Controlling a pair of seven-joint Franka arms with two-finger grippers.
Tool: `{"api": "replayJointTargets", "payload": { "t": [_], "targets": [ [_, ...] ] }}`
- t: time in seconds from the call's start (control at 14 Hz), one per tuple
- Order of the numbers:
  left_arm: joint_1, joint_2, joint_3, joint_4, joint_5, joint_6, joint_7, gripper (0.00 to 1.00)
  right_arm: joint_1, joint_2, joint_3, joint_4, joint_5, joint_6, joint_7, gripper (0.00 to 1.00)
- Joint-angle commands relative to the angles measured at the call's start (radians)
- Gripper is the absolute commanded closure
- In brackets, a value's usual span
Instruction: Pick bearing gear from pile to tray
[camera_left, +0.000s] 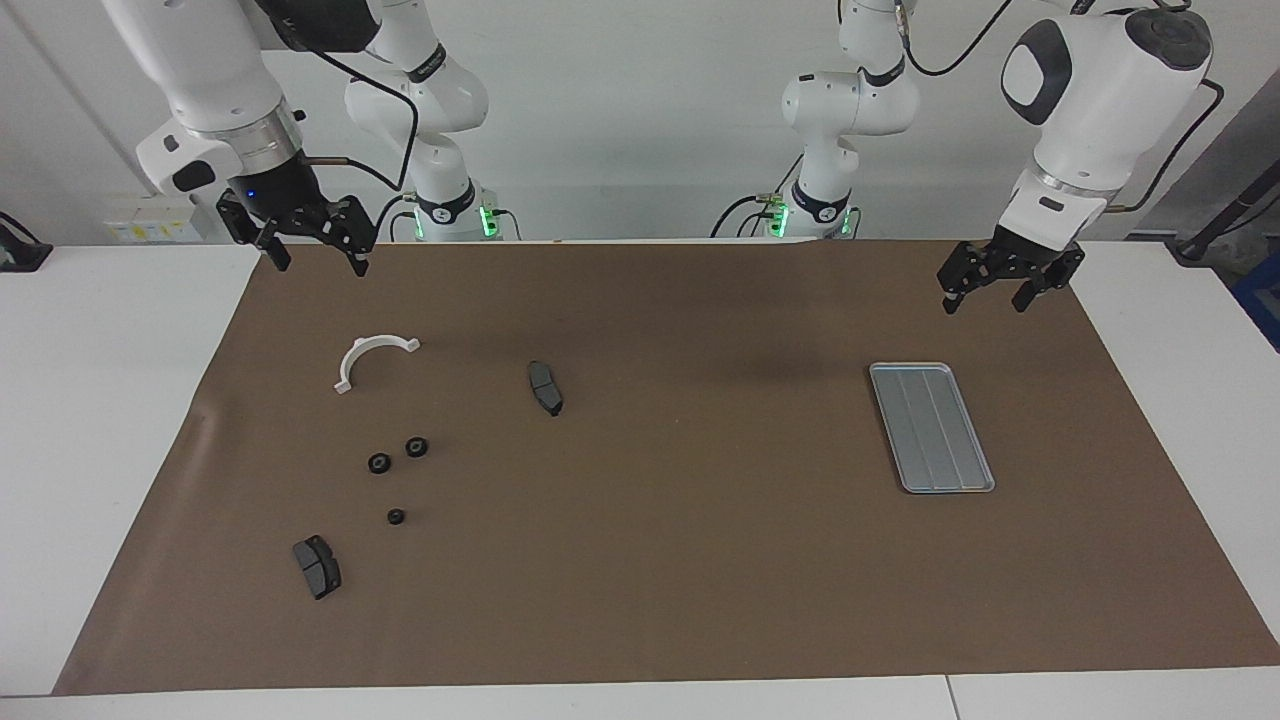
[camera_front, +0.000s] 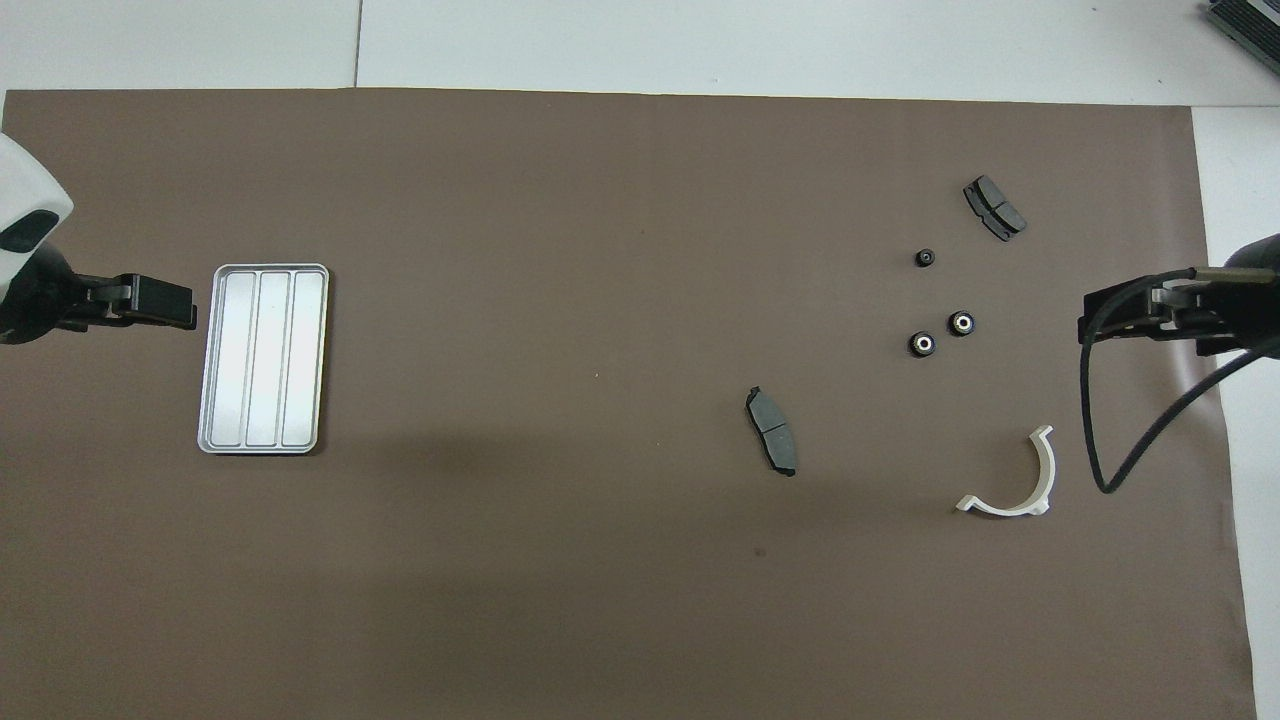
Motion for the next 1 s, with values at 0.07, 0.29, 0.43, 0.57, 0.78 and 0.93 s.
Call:
{"api": "replayJointTargets", "payload": {
  "t": [0.07,0.29,0.43,0.57,0.78,0.93],
  "targets": [
    [-0.003,-0.027,0.001,-0.027,0.020,-0.002,0.004,0.00,-0.011,-0.034,0.010,-0.040,0.021,0.004,0.016,0.00],
    [-0.003,-0.026,0.001,-0.026,0.020,-0.002,0.004,0.00,-0.009,-0.035,0.010,-0.044,0.021,0.006,0.016,0.00],
    [-0.003,-0.026,0.001,-0.027,0.020,-0.002,0.004,0.00,-0.009,-0.055,0.010,-0.107,0.021,0.073,0.005,0.00],
    [-0.001,-0.027,0.001,-0.027,0.020,-0.002,0.004,0.00,-0.009,-0.077,0.010,-0.196,0.023,0.196,-0.013,0.00],
    [-0.001,-0.026,0.001,-0.027,0.020,-0.002,0.004,0.00,-0.011,-0.051,0.010,-0.271,0.032,0.349,-0.070,0.00],
    [-0.001,-0.026,0.001,-0.027,0.020,-0.002,0.004,0.00,-0.011,0.024,0.010,-0.270,0.032,0.418,-0.072,0.00]
  ]
}}
